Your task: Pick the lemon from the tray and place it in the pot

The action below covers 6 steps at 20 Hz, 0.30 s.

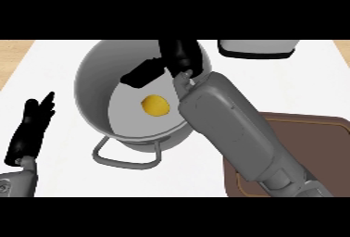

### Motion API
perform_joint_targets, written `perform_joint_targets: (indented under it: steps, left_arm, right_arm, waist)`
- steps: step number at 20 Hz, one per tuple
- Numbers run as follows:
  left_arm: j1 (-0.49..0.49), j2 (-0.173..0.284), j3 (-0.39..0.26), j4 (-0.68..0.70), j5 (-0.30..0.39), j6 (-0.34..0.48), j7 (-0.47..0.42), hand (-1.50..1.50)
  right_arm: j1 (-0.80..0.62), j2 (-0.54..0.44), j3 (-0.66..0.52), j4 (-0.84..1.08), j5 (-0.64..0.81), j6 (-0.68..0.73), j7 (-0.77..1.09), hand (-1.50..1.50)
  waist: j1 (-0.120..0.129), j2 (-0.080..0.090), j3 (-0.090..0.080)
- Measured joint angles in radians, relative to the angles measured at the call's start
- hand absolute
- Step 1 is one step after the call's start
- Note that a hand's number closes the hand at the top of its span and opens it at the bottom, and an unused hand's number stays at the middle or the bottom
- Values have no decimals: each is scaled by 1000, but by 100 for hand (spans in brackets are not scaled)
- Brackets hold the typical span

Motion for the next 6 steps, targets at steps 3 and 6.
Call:
perform_joint_targets:
  steps: [3, 6]
  left_arm:
    - [16, -11, -2, -2, -7, 12, -6, 0]
    - [11, -15, 7, 29, -11, 24, -26, 0]
  right_arm:
    - [15, 0, -53, -13, -17, -88, -42, -150]
    - [64, -7, -79, -54, -16, -151, -73, -150]
  waist:
    - [-11, -3, 0]
    - [-25, -4, 0]
